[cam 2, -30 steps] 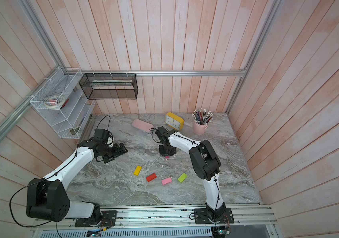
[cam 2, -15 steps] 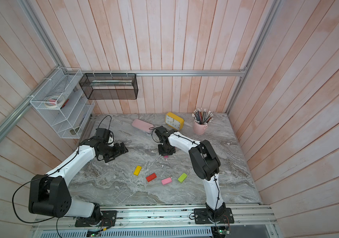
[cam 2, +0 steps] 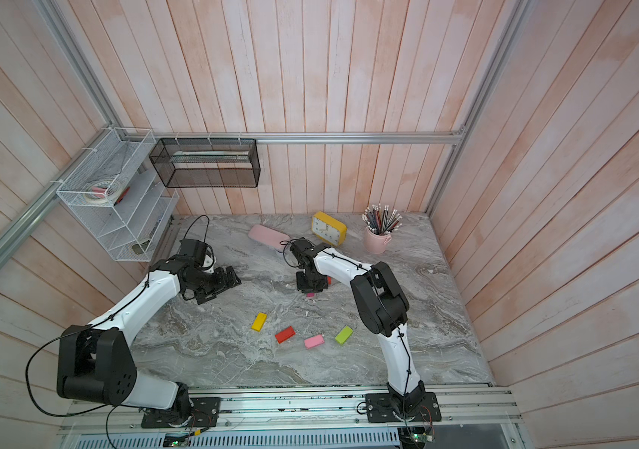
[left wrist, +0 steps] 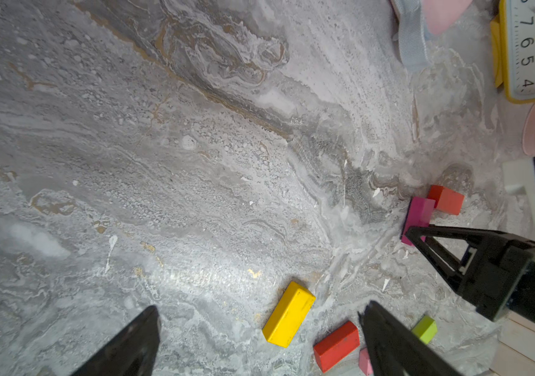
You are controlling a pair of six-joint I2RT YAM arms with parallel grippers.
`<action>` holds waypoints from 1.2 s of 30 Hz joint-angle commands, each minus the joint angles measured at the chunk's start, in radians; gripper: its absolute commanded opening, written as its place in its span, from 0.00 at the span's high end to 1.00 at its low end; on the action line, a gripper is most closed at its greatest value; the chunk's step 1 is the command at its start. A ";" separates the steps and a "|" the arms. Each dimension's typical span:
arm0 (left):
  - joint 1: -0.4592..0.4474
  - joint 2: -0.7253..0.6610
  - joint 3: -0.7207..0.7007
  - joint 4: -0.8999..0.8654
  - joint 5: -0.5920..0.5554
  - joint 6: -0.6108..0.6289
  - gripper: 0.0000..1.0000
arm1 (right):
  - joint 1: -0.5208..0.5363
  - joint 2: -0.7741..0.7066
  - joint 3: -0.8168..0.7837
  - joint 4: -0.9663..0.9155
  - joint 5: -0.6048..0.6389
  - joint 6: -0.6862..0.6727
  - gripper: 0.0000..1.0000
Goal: Assemble the number 6 with building blocks
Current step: Assemble the building block at the center of the board.
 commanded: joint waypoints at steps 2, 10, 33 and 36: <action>0.010 0.015 0.036 -0.001 0.010 0.031 0.02 | 0.002 0.017 0.017 -0.031 0.022 0.036 0.73; 0.018 0.017 0.040 -0.007 0.015 0.040 0.02 | -0.003 0.026 0.018 -0.026 0.030 0.059 0.73; 0.030 0.024 0.044 -0.007 0.020 0.045 0.02 | -0.010 -0.026 -0.012 0.010 0.029 0.059 0.40; 0.030 0.020 0.038 -0.003 0.019 0.042 0.02 | -0.008 -0.070 0.005 -0.011 0.044 0.056 0.40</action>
